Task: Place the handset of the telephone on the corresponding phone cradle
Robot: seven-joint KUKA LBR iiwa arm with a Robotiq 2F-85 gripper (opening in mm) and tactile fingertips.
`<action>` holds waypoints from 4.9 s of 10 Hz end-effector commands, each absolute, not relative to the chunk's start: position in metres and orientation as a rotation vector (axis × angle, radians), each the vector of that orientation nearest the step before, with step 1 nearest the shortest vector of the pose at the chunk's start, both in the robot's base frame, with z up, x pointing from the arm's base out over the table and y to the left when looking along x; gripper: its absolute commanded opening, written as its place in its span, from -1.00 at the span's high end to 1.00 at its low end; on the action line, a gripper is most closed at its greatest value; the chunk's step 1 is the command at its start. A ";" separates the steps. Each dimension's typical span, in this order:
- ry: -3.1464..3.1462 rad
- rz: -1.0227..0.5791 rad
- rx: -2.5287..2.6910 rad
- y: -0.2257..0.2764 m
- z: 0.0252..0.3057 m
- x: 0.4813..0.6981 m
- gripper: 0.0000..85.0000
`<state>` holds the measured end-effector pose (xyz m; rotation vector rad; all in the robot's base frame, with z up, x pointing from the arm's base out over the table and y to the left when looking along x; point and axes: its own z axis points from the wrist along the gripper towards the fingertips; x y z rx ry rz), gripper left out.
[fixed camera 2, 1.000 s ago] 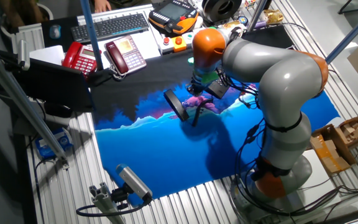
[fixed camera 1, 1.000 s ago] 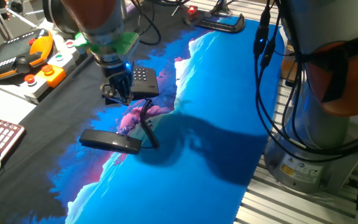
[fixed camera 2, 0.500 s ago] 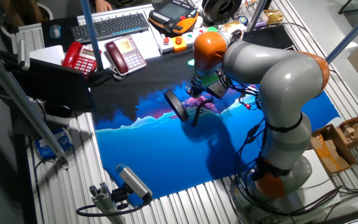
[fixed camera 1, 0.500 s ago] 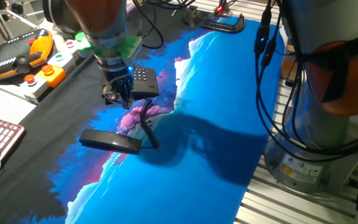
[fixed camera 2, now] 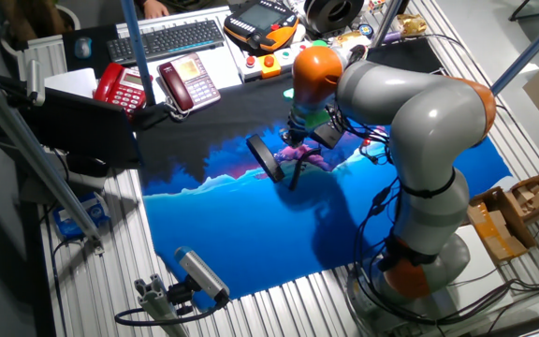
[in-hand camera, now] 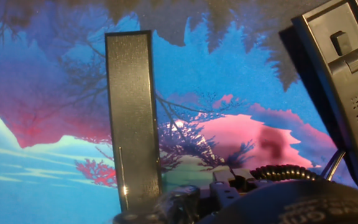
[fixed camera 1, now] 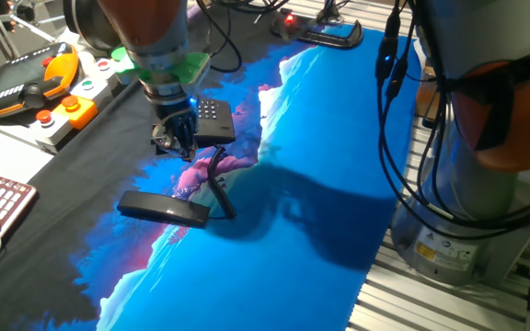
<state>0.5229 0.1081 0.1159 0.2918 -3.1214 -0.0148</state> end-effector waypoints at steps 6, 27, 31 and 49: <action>-3.176 -0.066 0.234 0.108 0.116 0.523 0.98; -3.186 -0.012 0.221 0.169 0.100 0.543 0.98; -3.197 -0.022 0.184 0.186 0.093 0.540 0.98; -3.233 -0.020 0.253 0.203 0.047 0.552 -0.92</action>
